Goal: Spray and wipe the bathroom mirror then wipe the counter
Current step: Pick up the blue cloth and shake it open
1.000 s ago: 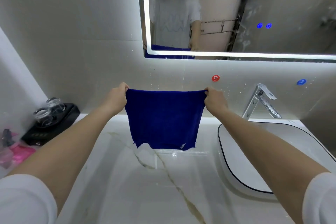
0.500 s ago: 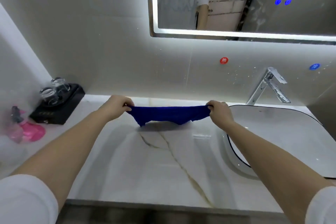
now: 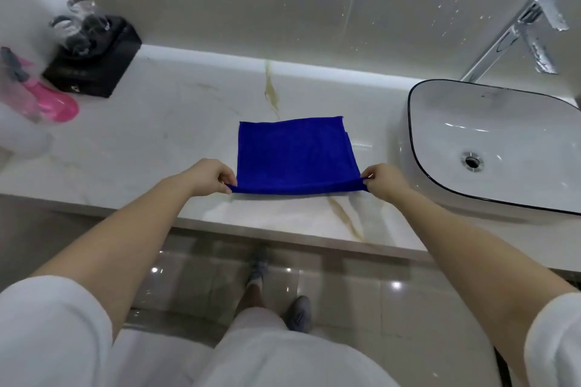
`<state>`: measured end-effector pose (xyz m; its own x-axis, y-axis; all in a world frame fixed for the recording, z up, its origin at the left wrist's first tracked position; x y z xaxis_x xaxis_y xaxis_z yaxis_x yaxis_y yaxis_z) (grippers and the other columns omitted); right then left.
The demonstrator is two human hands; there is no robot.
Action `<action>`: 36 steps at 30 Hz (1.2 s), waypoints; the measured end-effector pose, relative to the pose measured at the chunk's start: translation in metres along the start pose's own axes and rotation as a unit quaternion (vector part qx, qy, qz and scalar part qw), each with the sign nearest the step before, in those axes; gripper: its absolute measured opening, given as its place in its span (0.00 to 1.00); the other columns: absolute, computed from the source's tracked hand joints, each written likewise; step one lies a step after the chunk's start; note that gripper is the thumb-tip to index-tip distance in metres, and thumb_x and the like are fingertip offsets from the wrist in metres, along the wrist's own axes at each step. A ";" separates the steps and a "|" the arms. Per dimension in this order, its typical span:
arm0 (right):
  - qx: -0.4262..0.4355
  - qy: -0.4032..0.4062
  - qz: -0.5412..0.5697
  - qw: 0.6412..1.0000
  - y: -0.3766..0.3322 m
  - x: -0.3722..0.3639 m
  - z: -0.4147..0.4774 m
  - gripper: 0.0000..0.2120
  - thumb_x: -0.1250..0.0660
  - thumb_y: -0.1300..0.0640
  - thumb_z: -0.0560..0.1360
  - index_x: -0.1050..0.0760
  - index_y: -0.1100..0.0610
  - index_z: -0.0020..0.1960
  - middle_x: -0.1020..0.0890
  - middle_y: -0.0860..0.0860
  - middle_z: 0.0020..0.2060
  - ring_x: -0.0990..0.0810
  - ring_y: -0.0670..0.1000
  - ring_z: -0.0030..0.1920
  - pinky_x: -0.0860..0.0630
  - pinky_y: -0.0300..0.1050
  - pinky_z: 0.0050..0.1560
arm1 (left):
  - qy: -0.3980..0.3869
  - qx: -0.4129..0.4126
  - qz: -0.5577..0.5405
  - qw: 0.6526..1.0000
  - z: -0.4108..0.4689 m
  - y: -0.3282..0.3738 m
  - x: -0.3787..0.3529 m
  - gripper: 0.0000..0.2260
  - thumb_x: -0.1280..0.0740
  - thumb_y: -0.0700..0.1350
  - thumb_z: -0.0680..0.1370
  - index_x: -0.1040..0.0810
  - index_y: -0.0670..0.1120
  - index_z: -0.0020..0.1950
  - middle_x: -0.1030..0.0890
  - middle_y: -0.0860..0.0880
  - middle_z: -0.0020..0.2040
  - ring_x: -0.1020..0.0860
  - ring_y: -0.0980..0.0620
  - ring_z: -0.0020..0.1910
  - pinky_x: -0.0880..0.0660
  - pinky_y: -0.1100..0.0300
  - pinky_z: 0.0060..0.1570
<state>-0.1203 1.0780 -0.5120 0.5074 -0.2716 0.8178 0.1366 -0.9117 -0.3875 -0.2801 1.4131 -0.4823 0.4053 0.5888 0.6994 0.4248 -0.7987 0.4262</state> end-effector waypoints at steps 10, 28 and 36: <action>-0.011 0.118 0.052 0.992 -0.020 0.013 0.028 0.18 0.46 0.68 0.74 0.23 0.58 0.56 0.19 0.55 0.50 0.23 0.56 0.47 0.27 0.46 0.44 | 0.136 0.000 -0.054 0.989 0.038 -0.006 0.031 0.07 0.37 0.38 0.79 0.21 0.46 0.53 0.21 0.48 0.52 0.25 0.51 0.49 0.32 0.60 0.48; -0.104 0.159 0.232 0.954 -0.052 -0.015 0.165 0.21 0.39 0.60 0.79 0.33 0.55 0.72 0.29 0.50 0.69 0.31 0.50 0.69 0.41 0.34 0.64 | 0.275 0.076 -0.100 0.953 0.211 -0.036 0.077 0.12 0.37 0.41 0.78 0.26 0.45 0.62 0.24 0.46 0.59 0.25 0.48 0.56 0.28 0.56 0.51; -0.070 0.122 0.113 0.984 -0.059 -0.018 0.163 0.21 0.43 0.61 0.80 0.33 0.56 0.72 0.31 0.53 0.71 0.32 0.54 0.69 0.35 0.45 0.67 | 0.240 0.026 -0.024 0.970 0.226 -0.004 0.062 0.13 0.40 0.40 0.78 0.26 0.46 0.61 0.26 0.46 0.63 0.29 0.47 0.61 0.30 0.53 0.61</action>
<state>0.0011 1.1874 -0.5734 0.2895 -0.5232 0.8015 -0.0843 -0.8480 -0.5232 -0.0740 1.4813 -0.5700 -0.0348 0.4889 0.8716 0.4783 -0.7576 0.4441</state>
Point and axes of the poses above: each hand's wrist, its own z-axis towards the middle knuckle, its own x-axis out of the back of the hand, y = z × x, the point moved 4 cm from there along z, towards the middle knuckle
